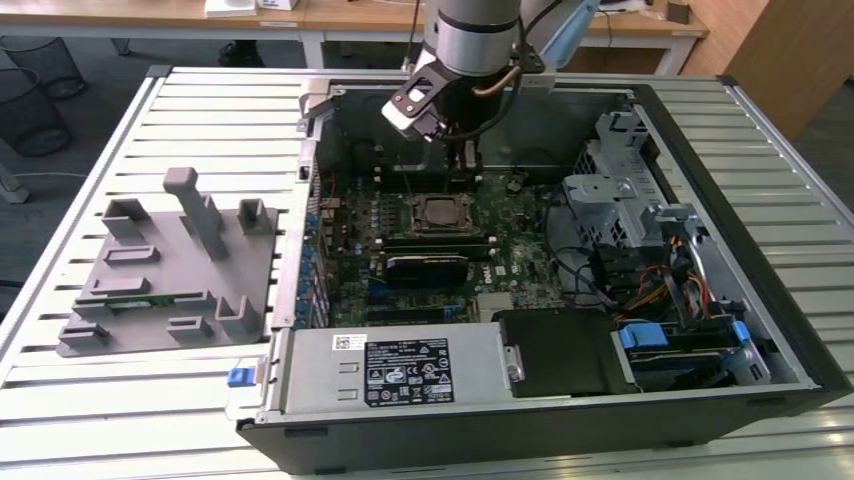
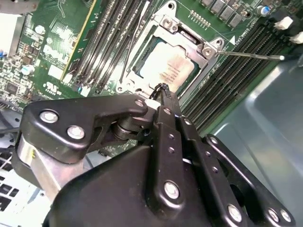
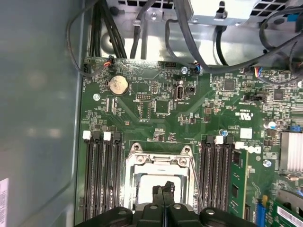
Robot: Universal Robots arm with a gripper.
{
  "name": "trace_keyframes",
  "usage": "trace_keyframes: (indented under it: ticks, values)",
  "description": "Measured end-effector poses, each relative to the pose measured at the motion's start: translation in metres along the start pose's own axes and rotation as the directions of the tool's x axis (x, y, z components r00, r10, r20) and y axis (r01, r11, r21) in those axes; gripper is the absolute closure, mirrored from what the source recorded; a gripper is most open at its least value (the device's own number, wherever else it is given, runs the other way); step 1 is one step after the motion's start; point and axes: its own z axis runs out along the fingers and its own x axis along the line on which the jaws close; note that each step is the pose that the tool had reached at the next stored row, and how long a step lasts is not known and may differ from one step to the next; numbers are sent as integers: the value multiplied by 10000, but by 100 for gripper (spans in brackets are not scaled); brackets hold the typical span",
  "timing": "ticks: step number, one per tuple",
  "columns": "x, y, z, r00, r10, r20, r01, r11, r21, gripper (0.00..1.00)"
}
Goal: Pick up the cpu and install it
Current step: 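Install the first cpu locking lever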
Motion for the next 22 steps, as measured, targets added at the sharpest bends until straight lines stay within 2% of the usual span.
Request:
trace_keyframes:
  ticks: [10,13,18,22]
  values:
    - [-7,0,-222,10000,0,1,0,10000,0,89]
    - [-8,-4,-260,10000,-15,3,15,10000,0,89]
    - [-8,-9,-260,9965,-833,45,833,9965,-22,89]
    - [-8,-9,-258,9879,-1552,79,1552,9879,-40,89]
